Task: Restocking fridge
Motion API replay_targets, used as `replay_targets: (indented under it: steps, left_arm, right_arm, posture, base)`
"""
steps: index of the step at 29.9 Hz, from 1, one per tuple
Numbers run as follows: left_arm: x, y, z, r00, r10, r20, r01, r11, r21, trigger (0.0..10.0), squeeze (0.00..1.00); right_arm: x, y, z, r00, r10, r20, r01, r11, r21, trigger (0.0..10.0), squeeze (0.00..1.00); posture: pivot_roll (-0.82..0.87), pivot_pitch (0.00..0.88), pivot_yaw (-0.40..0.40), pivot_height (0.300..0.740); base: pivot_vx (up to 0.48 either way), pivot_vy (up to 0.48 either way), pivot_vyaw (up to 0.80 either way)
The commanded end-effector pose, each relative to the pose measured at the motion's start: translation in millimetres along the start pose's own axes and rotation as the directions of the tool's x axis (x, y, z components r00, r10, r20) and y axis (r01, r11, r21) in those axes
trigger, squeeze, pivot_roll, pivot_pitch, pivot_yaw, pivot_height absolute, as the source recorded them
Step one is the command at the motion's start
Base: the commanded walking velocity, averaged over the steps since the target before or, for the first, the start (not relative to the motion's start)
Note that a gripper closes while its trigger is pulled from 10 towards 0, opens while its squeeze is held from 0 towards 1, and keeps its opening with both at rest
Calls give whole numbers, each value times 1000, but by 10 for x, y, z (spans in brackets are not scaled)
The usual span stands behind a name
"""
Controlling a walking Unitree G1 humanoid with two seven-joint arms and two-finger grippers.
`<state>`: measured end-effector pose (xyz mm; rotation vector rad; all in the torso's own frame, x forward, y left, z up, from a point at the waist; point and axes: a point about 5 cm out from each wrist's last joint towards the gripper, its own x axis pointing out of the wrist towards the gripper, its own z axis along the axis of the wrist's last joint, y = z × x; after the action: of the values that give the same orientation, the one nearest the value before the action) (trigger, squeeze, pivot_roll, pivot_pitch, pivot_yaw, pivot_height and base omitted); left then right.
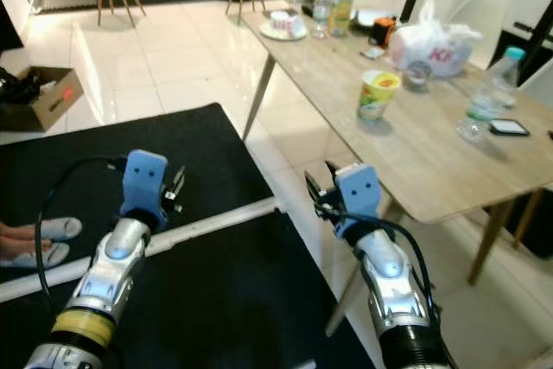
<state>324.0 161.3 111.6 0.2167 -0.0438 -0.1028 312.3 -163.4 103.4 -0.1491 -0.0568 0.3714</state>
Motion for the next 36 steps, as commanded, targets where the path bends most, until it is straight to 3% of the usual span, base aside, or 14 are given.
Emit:
replay_targets:
  steps: [1, 20, 36]
  left_arm:
    - [-6, -6, -19, 1000, -8, -6, 8, 1000, 11, 10000, 24]
    - [-8, -4, -22, 1000, -6, -6, 6, 1000, 10, 10000, 27]
    - [-9, -4, -19, 1000, -5, -4, 5, 1000, 10, 10000, 27]
  right_arm:
    - [-27, -37, -21, 1000, -8, -12, 8, 1000, -9, 10000, 0]
    - [-27, -39, -25, 1000, -11, -14, 11, 1000, -8, 10000, 0]
    - [-29, -42, -41, 1000, -18, -19, 18, 1000, 20, 10000, 0]
  posture:
    - [-5, 0, -31, 740]
    - [-4, 0, -32, 740]
    - [-3, 0, -33, 740]
  base:
    - [334, 0, 0]
    - [340, 0, 0]
    - [480, 0, 0]
